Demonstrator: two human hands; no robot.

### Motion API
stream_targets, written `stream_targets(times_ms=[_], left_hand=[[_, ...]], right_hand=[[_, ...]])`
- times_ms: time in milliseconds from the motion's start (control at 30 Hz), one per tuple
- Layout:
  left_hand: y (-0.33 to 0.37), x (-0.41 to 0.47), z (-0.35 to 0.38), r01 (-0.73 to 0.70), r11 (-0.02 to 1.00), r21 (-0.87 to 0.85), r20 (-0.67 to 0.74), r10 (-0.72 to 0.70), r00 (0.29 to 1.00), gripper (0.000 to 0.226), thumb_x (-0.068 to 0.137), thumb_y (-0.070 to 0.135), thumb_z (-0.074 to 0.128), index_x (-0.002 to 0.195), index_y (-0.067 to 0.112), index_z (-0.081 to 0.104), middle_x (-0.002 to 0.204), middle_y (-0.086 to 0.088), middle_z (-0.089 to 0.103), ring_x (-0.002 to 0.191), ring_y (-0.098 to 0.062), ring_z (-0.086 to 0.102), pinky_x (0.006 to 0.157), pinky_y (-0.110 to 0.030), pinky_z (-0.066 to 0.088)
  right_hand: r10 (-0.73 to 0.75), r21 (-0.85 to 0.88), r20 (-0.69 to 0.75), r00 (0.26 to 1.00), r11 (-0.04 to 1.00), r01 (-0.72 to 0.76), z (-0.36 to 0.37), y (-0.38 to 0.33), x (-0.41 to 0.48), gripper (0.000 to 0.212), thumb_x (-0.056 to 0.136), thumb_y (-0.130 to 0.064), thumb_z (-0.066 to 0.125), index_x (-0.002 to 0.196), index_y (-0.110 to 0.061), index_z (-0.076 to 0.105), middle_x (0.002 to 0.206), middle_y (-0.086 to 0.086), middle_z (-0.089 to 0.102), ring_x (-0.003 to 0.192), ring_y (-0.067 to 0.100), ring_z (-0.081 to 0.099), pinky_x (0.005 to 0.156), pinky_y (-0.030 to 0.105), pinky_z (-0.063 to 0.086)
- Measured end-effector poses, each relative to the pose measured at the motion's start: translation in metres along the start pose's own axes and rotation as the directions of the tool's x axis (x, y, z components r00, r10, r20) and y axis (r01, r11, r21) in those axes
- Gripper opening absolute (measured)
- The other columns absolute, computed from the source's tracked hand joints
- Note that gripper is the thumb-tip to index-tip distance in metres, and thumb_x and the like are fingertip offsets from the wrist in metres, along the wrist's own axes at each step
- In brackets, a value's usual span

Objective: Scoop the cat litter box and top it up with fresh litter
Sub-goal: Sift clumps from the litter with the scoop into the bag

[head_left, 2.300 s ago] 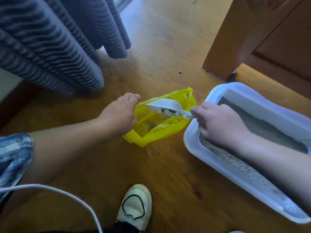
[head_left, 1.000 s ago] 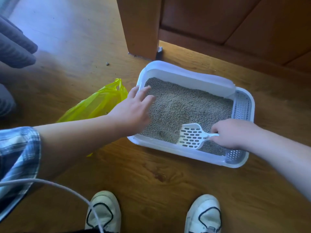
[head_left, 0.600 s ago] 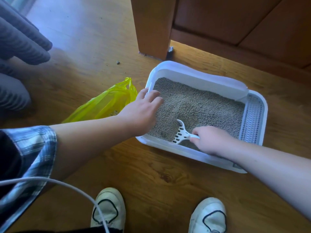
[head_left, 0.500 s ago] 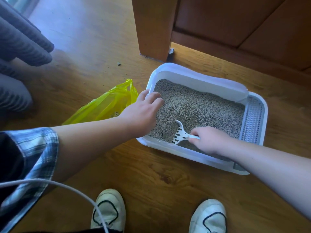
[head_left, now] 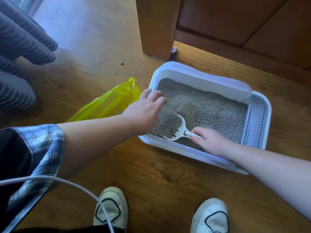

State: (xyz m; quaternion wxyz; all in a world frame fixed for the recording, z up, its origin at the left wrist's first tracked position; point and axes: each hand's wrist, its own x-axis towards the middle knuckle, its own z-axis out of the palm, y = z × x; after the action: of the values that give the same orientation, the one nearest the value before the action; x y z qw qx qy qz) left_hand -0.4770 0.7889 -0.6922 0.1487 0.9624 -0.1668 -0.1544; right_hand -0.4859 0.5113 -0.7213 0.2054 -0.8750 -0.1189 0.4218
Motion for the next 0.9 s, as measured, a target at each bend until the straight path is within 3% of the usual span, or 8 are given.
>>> stream_targets(times_ms=[267,533,700,900], left_hand=[[-0.001,0.000,0.001,-0.015,1.000,0.011,-0.016,0.015,1.000,0.057,0.077,0.001,0.053,0.133,0.011,0.050,0.140,-0.010,0.044,0.134,-0.046,0.030,0.101,-0.054,0.043],[-0.001,-0.001,0.002,-0.019,1.000,0.011,-0.036,0.019,0.999,0.055,0.078,-0.001,0.050,0.132,0.011,0.050,0.139,-0.010,0.044,0.133,-0.045,0.032,0.095,-0.055,0.047],[0.000,-0.001,0.001,-0.023,1.000,0.016,-0.036,0.024,0.999,0.056,0.078,-0.001,0.053,0.132,0.010,0.050,0.139,-0.010,0.044,0.132,-0.047,0.032,0.102,-0.053,0.043],[0.001,-0.002,0.000,-0.024,1.000,0.003,-0.033,0.024,0.999,0.056,0.076,-0.001,0.052,0.131,0.009,0.050,0.138,-0.011,0.044,0.131,-0.044,0.033,0.100,-0.053,0.044]], right_hand=[[0.000,0.050,-0.146,0.989,0.999,0.007,-0.008,0.007,-0.009,0.022,0.100,-0.041,0.049,0.080,-0.034,0.051,0.072,-0.005,0.061,0.071,0.018,0.057,0.069,0.040,0.046],[-0.027,0.103,-0.216,0.976,0.993,0.050,-0.002,0.017,-0.014,0.020,0.100,-0.033,0.054,0.081,-0.027,0.055,0.068,-0.004,0.058,0.067,0.017,0.053,0.063,0.035,0.041],[-0.067,0.126,-0.264,0.962,0.987,0.104,-0.004,0.018,-0.013,0.020,0.098,-0.034,0.052,0.079,-0.029,0.052,0.065,-0.002,0.056,0.065,0.024,0.055,0.065,0.046,0.047],[-0.086,0.142,-0.304,0.949,0.981,0.134,-0.005,0.013,-0.016,0.021,0.097,-0.039,0.049,0.079,-0.029,0.048,0.059,-0.001,0.053,0.060,0.026,0.055,0.062,0.048,0.047]])
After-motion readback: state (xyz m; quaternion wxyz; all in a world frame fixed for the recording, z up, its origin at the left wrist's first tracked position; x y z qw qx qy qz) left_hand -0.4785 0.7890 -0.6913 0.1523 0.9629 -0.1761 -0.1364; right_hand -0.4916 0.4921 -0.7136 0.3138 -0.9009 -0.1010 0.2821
